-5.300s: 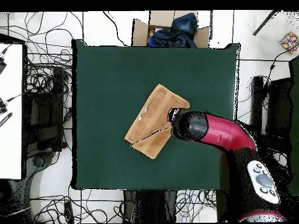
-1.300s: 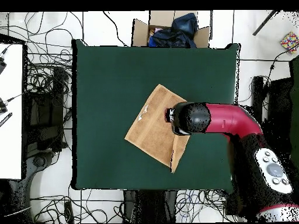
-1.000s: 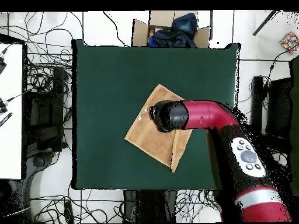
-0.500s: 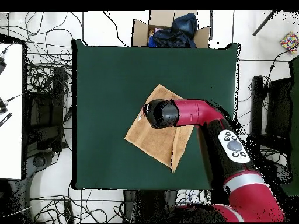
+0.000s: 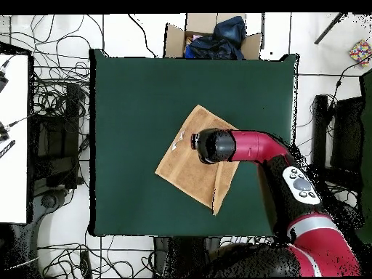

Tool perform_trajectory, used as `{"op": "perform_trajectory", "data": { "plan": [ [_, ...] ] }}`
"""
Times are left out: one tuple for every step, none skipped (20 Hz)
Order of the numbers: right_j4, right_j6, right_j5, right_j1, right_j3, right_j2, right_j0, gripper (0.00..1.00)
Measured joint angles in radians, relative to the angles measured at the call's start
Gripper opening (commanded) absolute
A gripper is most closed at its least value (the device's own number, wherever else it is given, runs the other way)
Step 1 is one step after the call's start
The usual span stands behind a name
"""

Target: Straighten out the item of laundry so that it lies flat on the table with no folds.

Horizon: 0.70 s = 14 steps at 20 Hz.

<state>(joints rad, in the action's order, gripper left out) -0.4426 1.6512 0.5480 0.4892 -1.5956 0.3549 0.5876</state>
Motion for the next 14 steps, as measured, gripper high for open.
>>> {"op": "perform_trajectory", "data": {
  "plan": [
    [0.000,0.000,0.000,-0.001,0.001,-0.001,0.003,1.00],
    [0.000,0.000,0.000,-0.002,0.001,-0.001,0.008,1.00],
    [0.000,0.000,0.000,-0.003,0.004,-0.001,0.015,1.00],
    [0.000,0.000,0.000,-0.004,0.007,-0.001,0.021,1.00],
    [0.000,0.000,0.000,-0.005,0.008,-0.001,0.024,1.00],
    [0.000,0.000,0.000,-0.006,0.011,-0.001,0.029,1.00],
    [0.000,0.000,0.000,-0.006,0.011,-0.001,0.031,1.00],
    [0.000,0.000,0.000,-0.008,0.016,-0.001,0.040,1.00],
    [0.000,0.000,0.000,-0.010,0.018,-0.002,0.042,1.00],
    [-0.001,0.000,0.000,-0.013,0.021,-0.003,0.043,1.00],
    [-0.005,0.000,-0.003,-0.019,0.026,-0.005,0.043,1.00],
    [-0.008,0.000,-0.006,-0.026,0.031,-0.005,0.042,1.00],
    [-0.010,0.000,-0.011,-0.033,0.035,-0.006,0.041,1.00],
    [-0.014,0.000,-0.019,-0.042,0.041,-0.007,0.040,1.00]
  ]
}}
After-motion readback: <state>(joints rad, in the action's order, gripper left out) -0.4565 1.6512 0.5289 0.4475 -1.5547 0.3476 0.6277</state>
